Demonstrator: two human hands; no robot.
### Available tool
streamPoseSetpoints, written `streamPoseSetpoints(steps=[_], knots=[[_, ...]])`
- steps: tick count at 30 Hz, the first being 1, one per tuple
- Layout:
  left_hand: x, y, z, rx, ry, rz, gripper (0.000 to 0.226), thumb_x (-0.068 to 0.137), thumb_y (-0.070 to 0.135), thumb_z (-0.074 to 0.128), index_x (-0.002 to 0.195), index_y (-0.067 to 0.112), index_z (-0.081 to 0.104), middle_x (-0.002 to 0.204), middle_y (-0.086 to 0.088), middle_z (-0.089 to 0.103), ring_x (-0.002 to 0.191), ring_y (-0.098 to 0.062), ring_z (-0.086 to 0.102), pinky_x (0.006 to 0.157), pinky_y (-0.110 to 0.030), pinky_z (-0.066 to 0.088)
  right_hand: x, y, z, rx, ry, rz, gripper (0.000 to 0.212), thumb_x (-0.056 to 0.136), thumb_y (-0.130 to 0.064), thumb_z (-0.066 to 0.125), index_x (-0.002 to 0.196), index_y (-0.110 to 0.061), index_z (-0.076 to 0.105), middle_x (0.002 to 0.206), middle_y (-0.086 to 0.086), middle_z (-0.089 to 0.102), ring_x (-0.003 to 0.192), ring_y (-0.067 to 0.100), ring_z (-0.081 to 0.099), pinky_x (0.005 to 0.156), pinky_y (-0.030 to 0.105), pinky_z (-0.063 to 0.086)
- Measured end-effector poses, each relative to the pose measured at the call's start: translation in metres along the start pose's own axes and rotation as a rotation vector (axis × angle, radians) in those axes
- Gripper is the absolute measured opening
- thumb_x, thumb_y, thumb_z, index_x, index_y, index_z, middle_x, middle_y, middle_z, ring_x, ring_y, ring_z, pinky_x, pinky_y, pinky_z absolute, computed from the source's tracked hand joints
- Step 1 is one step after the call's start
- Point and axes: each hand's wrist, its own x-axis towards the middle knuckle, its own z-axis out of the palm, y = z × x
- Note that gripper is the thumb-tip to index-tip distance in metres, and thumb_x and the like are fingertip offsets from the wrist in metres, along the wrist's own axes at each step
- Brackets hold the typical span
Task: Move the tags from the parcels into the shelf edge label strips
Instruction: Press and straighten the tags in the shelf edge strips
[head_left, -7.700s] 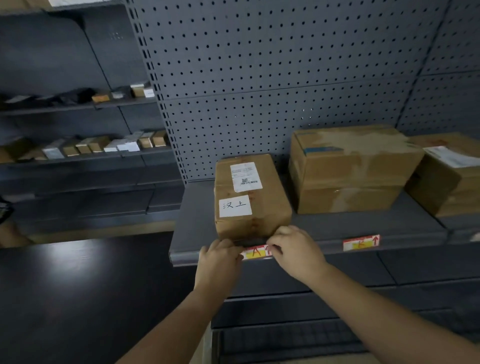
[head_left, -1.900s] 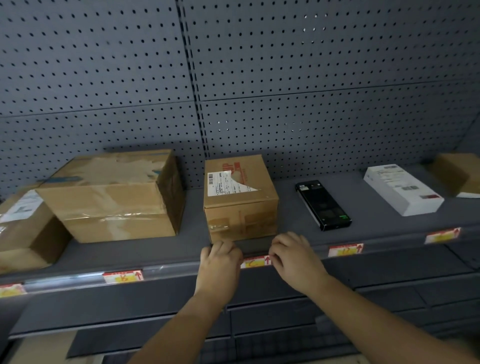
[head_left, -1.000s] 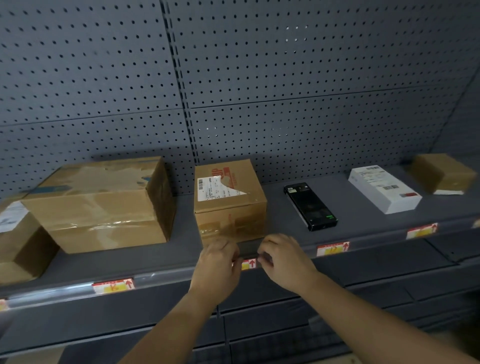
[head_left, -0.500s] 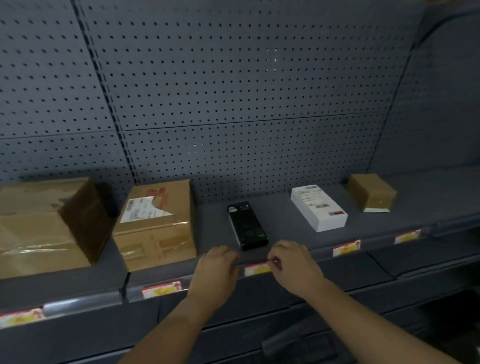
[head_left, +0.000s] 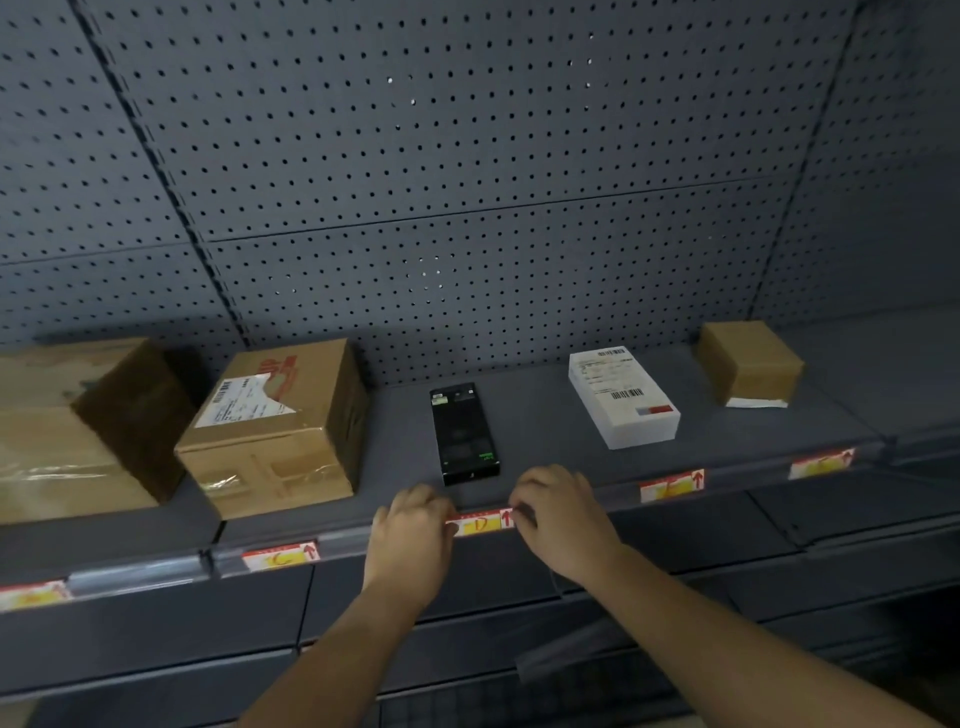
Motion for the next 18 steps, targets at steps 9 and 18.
streamPoseSetpoints(steps=[9, 18], knots=[[0.004, -0.008, 0.005, 0.021, 0.016, 0.007, 0.006, 0.089, 0.027, 0.061, 0.091, 0.027, 0.066, 0.097, 0.005, 0.059, 0.092, -0.019, 0.056, 0.08, -0.036, 0.042, 0.006, -0.001, 0.012, -0.07, -0.039, 0.021, 0.018, 0.097, -0.029, 0.055, 0.104, -0.024, 0.07, 0.113, -0.008, 0.061, 0.11, 0.013, 0.051, 0.096, 0.033, 0.035], [0.008, -0.014, 0.014, 0.0, 0.024, 0.049, 0.008, 0.083, 0.018, 0.067, 0.08, 0.025, 0.065, 0.085, 0.006, 0.061, 0.08, -0.018, 0.058, 0.072, -0.033, 0.044, 0.009, 0.003, 0.018, -0.19, -0.063, -0.051, 0.014, 0.098, -0.024, 0.052, 0.101, -0.022, 0.066, 0.108, -0.006, 0.062, 0.103, 0.015, 0.054, 0.093, 0.035, 0.037]])
